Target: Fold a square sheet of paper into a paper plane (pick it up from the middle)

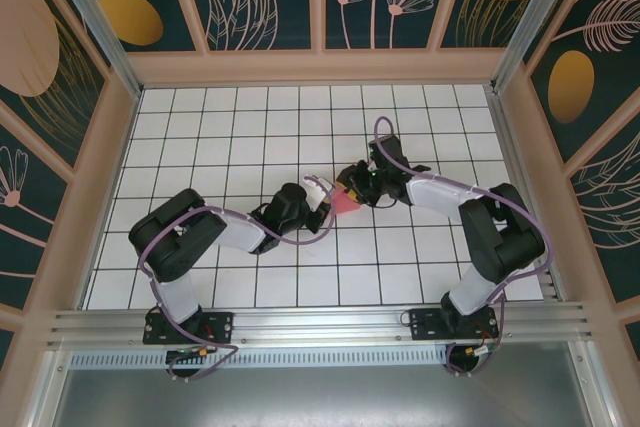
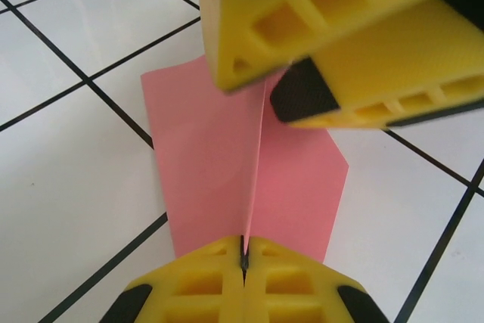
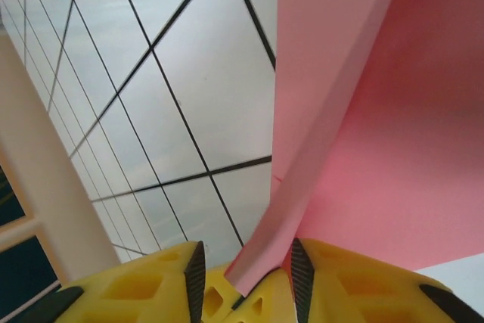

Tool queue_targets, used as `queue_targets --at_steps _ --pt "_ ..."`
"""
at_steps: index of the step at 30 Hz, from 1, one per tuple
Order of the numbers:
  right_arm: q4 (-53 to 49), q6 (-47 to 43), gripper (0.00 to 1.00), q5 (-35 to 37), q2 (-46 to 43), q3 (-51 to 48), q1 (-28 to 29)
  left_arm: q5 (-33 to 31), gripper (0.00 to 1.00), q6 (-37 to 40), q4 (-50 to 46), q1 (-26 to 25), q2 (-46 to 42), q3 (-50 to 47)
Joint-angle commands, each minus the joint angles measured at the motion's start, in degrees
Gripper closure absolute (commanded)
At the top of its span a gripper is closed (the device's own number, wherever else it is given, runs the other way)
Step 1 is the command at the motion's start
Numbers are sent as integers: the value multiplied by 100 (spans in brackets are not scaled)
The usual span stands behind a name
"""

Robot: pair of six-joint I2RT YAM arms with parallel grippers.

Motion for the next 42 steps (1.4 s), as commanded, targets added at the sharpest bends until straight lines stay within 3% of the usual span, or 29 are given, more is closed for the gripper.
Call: queue_targets --at_steps 1,10,24,42 --pt "146 -478 55 30 -397 -190 -173 186 98 -215 98 2 106 48" --pt "607 -1469 52 -93 -953 -921 -363 713 99 -1237 -144 3 113 131" --pt "917 -1915 57 -425 -537 -1161 -362 1076 99 -2876 -408 4 313 414" --pt "1014 -1984 56 -591 140 -1005 -357 1346 91 -3323 -236 2 453 352"
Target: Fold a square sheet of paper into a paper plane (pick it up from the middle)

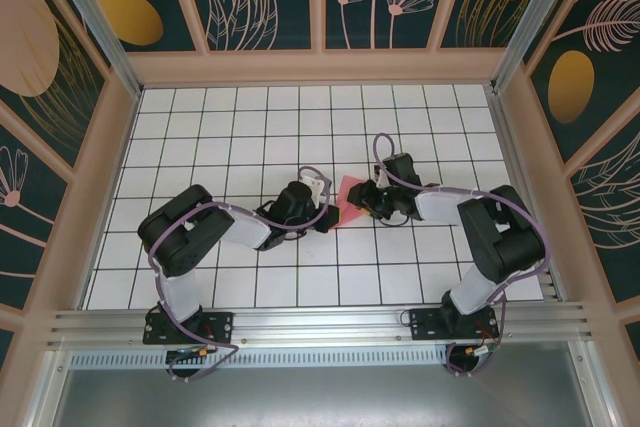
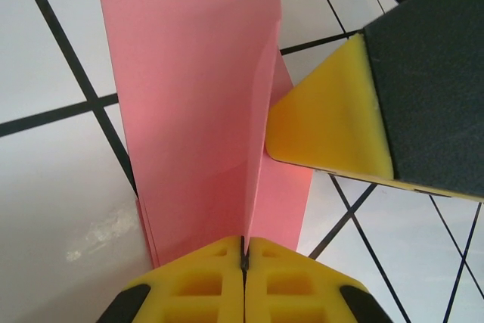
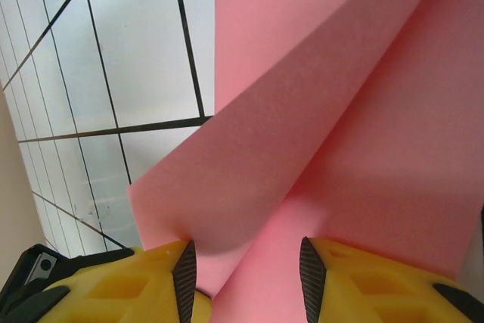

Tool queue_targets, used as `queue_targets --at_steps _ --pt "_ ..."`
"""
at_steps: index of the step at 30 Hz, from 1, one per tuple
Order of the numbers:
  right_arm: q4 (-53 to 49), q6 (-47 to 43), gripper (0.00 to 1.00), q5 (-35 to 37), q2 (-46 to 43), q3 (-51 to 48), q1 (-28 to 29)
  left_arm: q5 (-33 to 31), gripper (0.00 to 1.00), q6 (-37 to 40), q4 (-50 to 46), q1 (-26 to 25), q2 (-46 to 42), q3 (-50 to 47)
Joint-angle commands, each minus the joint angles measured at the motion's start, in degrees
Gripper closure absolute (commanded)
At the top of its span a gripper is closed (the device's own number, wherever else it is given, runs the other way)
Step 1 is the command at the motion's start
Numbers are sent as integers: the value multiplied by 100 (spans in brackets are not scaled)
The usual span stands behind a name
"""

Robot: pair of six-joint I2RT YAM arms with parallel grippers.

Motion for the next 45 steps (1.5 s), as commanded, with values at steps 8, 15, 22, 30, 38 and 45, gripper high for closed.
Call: queue_targets --at_steps 8,15,22,30,38,45 --pt "2 -196 56 15 321 158 -18 252 84 -109 -62 5 145 131" --pt "-461 -335 53 370 535 275 28 -33 65 -227 -621 65 -300 122" --pt "-971 -511 51 785 796 456 143 -83 60 -485 -743 238 -685 10" --pt "-1501 -618 51 1263 996 677 264 2 66 -627 -630 280 -675 -2" --pt "-1533 -609 49 1229 1027 702 267 74 66 -643 -621 289 -511 48" --pt "-1781 -602 46 1350 1197 848 287 442 74 -703 -122 289 -558 -73"
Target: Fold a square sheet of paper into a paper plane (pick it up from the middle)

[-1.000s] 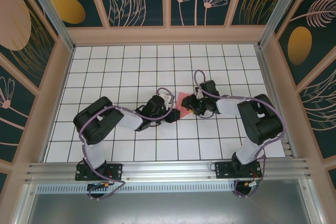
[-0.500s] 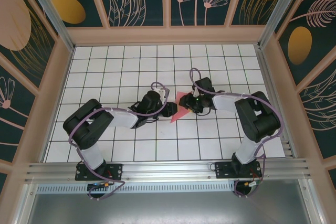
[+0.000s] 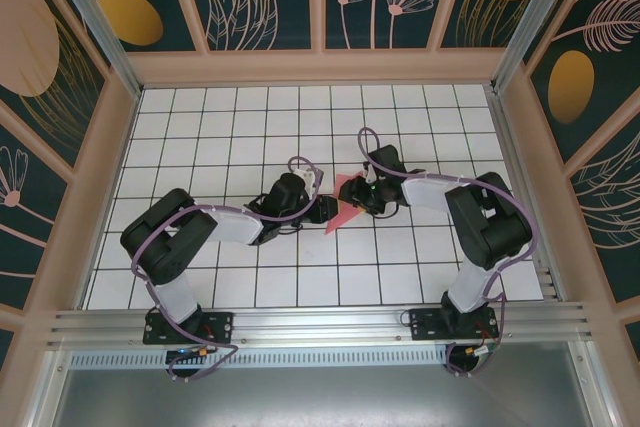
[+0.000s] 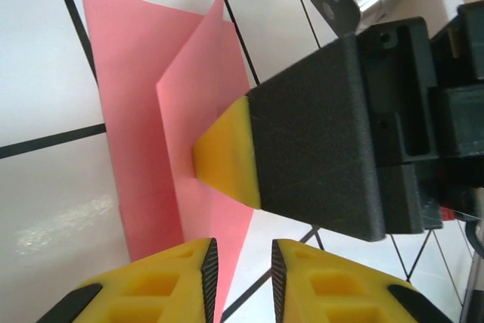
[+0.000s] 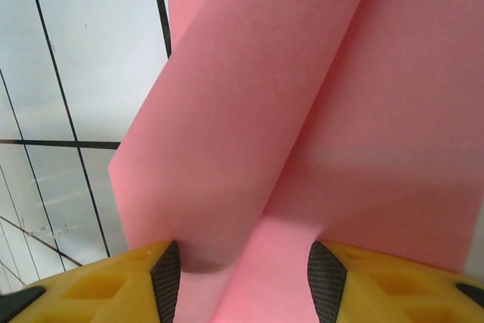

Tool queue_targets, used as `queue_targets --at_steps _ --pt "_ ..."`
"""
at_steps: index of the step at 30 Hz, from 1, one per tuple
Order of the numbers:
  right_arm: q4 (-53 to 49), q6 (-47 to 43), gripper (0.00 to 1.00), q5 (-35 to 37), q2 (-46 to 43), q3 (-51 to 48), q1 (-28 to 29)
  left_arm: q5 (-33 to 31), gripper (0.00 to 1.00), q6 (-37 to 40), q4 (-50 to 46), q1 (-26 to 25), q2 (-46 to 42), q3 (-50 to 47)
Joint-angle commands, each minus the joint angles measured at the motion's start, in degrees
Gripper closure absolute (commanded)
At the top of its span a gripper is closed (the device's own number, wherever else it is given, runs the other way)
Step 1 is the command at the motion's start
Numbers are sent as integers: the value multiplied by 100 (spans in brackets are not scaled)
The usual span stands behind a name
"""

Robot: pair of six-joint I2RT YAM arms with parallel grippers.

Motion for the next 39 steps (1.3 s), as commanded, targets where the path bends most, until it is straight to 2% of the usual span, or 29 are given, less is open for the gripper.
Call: queue_targets --at_steps 1,7,22,39 --pt "-679 -146 46 869 564 -147 14 269 76 -79 404 49 25 -120" --pt "-799 -72 45 902 721 -67 31 431 82 -90 389 46 253 -4" --pt "-715 -89 46 806 694 -98 51 -14 88 -55 -322 47 617 299" --pt "-951 -20 56 1016 854 64 51 -72 89 -73 -462 50 686 338"
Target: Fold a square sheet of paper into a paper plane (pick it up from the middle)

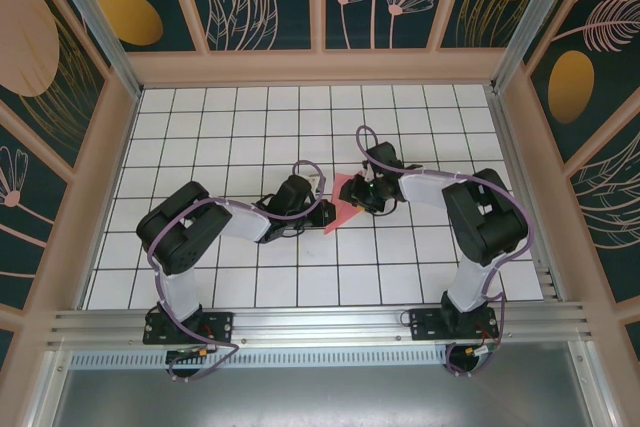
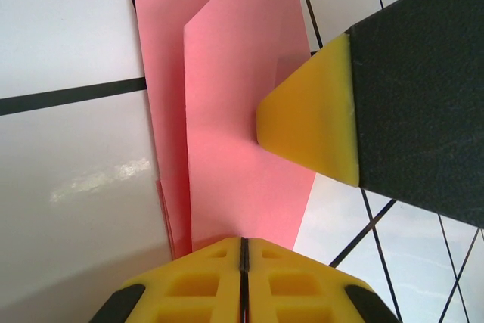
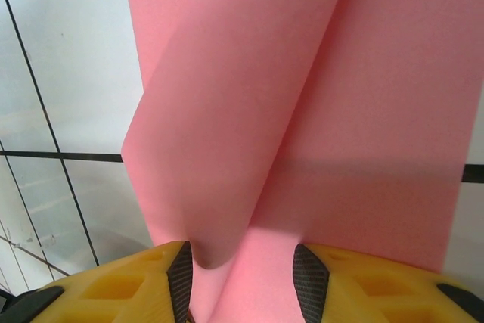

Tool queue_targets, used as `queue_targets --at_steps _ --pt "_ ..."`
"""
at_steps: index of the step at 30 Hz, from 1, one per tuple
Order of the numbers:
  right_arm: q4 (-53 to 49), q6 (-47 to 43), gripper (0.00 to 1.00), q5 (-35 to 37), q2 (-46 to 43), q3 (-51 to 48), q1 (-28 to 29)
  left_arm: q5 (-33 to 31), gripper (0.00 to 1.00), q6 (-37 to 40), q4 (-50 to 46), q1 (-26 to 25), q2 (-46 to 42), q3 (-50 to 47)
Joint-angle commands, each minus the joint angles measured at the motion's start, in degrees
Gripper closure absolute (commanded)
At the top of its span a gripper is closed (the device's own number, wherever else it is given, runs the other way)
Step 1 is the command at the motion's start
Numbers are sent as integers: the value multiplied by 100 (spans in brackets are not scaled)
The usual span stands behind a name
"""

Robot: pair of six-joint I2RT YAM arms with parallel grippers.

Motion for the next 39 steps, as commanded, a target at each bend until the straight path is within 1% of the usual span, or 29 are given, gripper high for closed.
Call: queue_targets --at_steps 1,7,9,12,19,30,39 --pt "-610 -38 57 906 690 -207 35 -31 89 -18 -127 48 99 86" --pt "-852 -23 60 1214 876 -110 70 36 86 -73 7 59 -99 75" --pt "-905 -6 60 1296 929 -92 80 32 83 -133 93 88 -195 59" --pt "-937 14 60 1340 985 -76 102 -20 83 -171 171 127 -297 68" --pt "-918 32 60 1318 1057 -70 103 -118 87 -181 170 189 -181 246" --pt "-889 63 59 1222 1073 -87 97 53 88 -159 121 194 64 401" --pt "-855 93 58 1114 1028 -97 82 -29 92 -131 -66 193 213 454"
